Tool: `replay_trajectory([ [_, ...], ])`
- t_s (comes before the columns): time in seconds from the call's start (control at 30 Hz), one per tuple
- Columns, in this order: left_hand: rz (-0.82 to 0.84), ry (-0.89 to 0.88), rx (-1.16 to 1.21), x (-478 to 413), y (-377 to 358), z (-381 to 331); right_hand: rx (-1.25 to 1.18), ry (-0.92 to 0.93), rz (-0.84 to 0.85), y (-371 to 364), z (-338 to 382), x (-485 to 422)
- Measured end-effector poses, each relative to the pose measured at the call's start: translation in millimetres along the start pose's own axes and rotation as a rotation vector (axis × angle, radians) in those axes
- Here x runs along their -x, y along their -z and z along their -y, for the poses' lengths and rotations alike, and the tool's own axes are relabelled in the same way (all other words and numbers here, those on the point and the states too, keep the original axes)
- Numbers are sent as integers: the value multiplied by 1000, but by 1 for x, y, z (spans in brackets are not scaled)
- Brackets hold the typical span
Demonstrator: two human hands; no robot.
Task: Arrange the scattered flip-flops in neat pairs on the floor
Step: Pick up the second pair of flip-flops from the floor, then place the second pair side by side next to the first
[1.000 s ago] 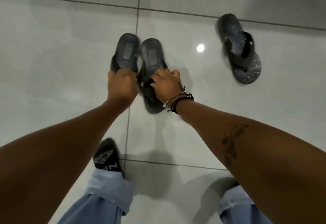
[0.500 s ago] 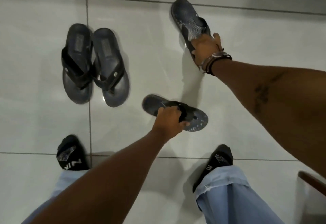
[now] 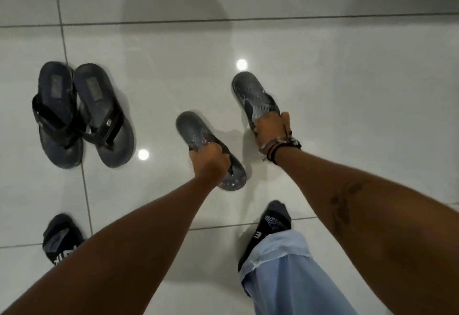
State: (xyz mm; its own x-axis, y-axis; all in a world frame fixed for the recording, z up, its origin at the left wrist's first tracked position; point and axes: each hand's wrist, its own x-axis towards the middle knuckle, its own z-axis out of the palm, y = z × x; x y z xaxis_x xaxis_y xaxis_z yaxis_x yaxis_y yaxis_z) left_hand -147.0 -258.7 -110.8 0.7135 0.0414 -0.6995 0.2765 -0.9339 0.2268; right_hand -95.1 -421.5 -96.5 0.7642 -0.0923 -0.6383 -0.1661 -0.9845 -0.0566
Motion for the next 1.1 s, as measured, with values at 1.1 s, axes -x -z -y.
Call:
replay_trajectory([
  [1.1, -244, 374, -124, -98, 215, 237, -1, 57, 227, -30, 286, -40],
])
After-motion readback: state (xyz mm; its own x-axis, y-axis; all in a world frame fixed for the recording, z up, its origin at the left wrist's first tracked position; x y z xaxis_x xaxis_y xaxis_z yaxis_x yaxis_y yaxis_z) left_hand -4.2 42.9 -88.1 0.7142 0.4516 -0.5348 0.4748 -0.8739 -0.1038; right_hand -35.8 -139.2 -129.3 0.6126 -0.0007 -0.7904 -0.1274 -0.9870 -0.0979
